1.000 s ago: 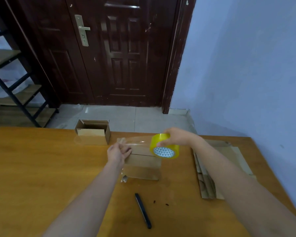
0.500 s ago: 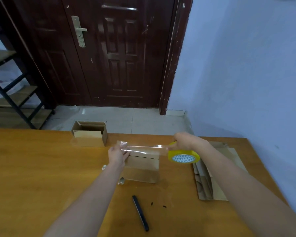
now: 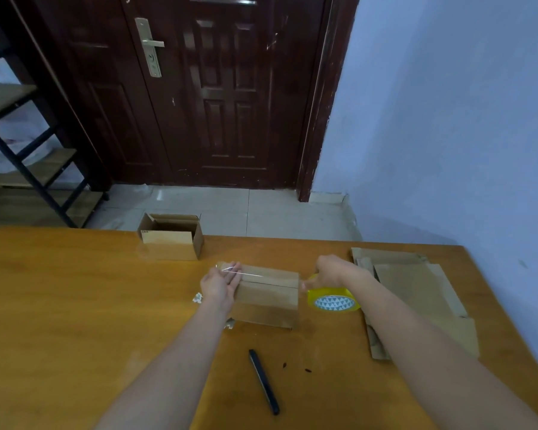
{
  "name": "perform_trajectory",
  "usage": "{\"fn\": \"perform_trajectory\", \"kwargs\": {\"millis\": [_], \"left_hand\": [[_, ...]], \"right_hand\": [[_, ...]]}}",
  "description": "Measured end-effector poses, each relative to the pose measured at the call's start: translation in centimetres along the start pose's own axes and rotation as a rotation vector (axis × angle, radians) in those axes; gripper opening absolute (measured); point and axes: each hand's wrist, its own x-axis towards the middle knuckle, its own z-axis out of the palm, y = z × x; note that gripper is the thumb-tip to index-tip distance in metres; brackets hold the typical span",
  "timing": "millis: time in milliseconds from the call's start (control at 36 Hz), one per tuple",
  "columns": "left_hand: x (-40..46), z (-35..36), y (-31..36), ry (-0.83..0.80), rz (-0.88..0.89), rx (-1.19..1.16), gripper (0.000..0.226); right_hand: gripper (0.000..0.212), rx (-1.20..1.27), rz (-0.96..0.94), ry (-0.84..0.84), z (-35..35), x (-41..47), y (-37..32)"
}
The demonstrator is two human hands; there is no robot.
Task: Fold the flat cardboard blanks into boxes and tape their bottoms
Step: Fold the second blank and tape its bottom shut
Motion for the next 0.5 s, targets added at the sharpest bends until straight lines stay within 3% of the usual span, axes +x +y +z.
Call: {"fn": "perform_trajectory", "kwargs": {"millis": [500], "left_hand": [[-0.2, -0.1, 0.0, -0.018, -0.022, -0.034, 0.040]], "right_hand": [[0.060, 0.047, 0.018, 0.011, 0.2, 1.3, 1.1]]}}
